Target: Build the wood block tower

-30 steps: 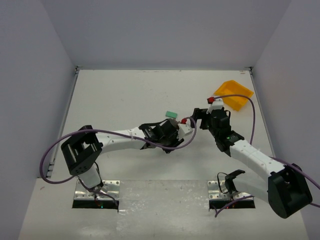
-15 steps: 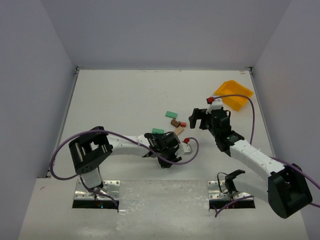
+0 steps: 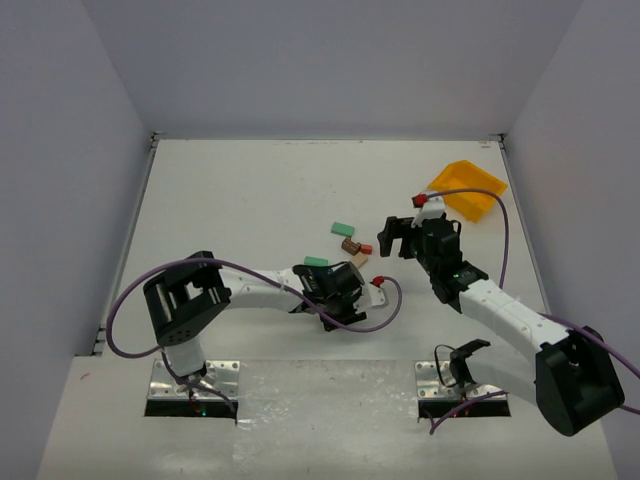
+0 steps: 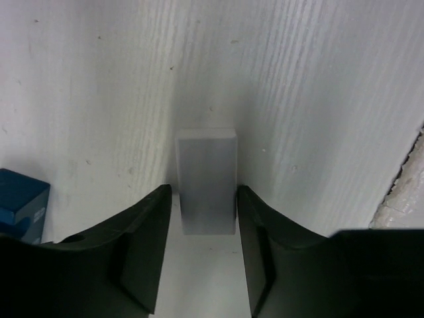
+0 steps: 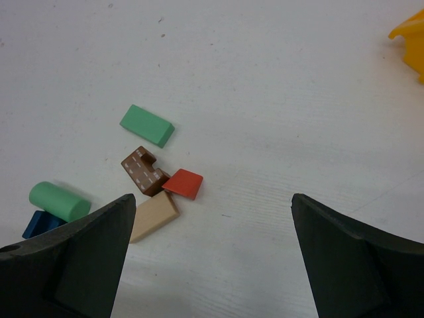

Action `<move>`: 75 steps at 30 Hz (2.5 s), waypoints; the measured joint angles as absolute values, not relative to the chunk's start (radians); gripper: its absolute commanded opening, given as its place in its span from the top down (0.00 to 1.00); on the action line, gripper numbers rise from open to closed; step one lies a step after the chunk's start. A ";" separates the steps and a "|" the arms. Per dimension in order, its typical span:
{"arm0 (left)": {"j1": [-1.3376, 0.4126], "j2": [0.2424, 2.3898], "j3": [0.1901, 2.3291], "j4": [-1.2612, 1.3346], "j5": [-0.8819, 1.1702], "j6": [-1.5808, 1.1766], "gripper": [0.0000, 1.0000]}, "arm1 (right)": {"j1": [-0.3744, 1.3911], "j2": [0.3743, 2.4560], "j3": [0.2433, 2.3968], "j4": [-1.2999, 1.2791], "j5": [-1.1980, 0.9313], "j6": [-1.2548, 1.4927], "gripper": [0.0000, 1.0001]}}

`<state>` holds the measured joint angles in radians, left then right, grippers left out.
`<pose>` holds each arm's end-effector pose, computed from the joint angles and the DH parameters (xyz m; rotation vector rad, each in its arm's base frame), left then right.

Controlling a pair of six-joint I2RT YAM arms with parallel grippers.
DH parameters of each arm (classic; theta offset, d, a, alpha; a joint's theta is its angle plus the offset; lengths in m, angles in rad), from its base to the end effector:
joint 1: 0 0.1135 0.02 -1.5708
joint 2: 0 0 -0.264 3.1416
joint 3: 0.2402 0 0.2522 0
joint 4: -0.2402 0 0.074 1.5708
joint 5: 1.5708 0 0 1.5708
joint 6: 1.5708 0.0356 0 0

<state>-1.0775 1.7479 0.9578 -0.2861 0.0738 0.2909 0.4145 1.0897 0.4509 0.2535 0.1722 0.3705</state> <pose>0.1556 -0.2950 0.1452 1.7202 2.0693 -0.3521 0.2142 0.0876 0.2087 0.0709 1.9650 0.3492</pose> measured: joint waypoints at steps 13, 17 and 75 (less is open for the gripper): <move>-1.077 1.754 0.970 -0.279 -0.044 0.262 0.46 | 0.414 1.090 0.451 0.254 0.171 0.362 0.01; -1.078 1.754 0.972 -0.281 -0.086 0.244 0.46 | 0.414 1.090 0.451 0.254 0.171 0.361 0.01; -0.509 1.080 0.687 0.059 -0.790 -0.540 0.00 | 0.685 1.506 0.753 -0.160 0.381 0.820 0.01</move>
